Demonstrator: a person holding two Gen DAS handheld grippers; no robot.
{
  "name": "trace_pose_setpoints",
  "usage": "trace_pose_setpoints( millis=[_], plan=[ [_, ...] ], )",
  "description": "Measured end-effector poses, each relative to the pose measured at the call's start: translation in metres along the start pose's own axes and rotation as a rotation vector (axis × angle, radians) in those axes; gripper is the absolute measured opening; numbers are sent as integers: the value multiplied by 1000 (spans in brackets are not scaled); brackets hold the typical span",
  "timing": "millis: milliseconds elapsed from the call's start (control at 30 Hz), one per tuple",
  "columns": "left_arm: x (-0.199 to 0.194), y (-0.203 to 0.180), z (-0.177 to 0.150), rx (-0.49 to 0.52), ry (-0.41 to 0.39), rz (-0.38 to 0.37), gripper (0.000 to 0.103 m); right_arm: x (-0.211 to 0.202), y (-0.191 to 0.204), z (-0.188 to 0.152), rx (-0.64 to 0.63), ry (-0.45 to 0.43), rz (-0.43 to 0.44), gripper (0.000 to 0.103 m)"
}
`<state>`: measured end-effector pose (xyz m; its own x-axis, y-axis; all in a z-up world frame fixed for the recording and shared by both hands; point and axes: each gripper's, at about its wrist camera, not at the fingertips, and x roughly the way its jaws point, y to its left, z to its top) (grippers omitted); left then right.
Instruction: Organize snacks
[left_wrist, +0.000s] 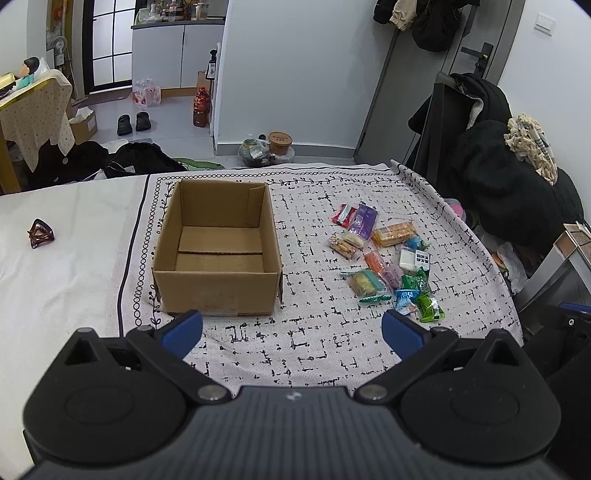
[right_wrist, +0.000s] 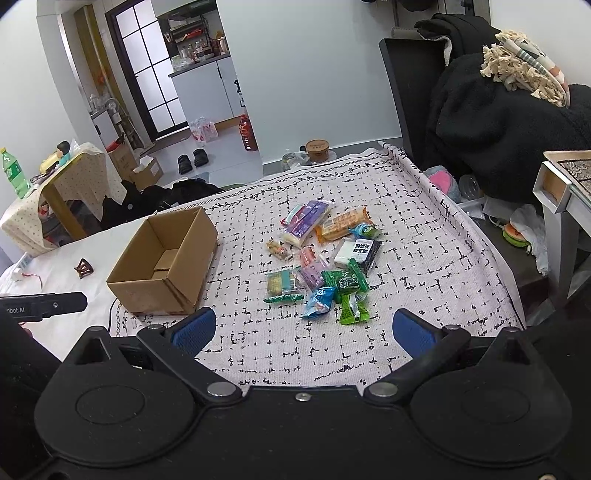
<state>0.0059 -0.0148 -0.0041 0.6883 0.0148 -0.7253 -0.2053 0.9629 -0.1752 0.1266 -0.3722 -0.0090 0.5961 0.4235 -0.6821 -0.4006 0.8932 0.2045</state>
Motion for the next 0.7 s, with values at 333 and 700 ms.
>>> trace_pose_setpoints(
  millis=[333,700],
  plan=[
    [0,0,0,0,0,0,103,-1,-1,1,-1,0,-6,103],
    [0,0,0,1,-1,0,103,-1,0,1,-3,-2,-6,103]
  ],
)
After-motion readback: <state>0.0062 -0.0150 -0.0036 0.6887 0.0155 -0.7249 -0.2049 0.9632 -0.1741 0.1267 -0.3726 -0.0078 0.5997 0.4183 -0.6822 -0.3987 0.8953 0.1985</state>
